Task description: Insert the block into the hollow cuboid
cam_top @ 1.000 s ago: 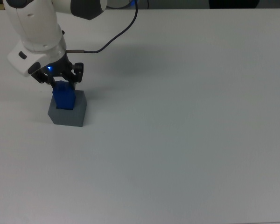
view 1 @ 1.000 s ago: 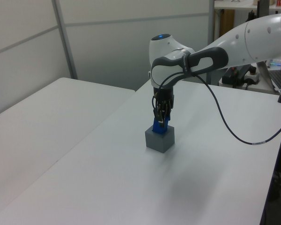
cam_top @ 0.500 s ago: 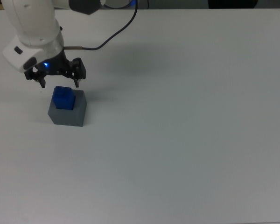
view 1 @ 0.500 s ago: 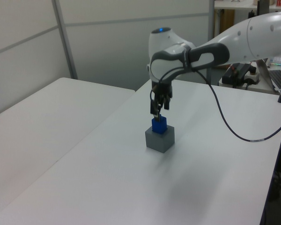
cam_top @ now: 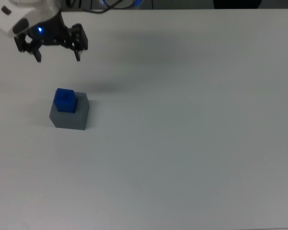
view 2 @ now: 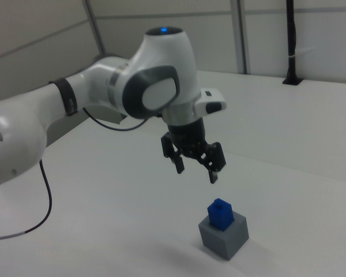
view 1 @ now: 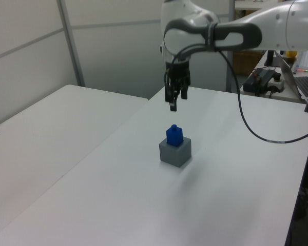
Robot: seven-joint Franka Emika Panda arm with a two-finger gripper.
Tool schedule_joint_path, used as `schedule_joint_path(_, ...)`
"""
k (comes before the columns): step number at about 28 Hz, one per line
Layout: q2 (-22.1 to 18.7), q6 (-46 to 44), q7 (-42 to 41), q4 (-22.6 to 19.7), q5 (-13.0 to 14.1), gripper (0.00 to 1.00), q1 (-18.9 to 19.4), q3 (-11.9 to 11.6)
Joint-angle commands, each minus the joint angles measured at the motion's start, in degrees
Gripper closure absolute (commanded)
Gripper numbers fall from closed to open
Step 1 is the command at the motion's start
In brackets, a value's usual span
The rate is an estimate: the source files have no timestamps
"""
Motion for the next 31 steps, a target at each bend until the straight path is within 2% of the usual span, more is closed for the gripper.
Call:
schedule_joint_path(1,0.2,-3.2,1.8,2.0,0.5,0.0,0.3,0.0)
schedule_joint_path(5,0.2,-3.2,2.0,1.8,-0.1,0.0,1.3,-0.1)
schedule_joint_path(31,0.2,-3.3,2.0,1.7,-0.6,0.0,1.2,-0.2)
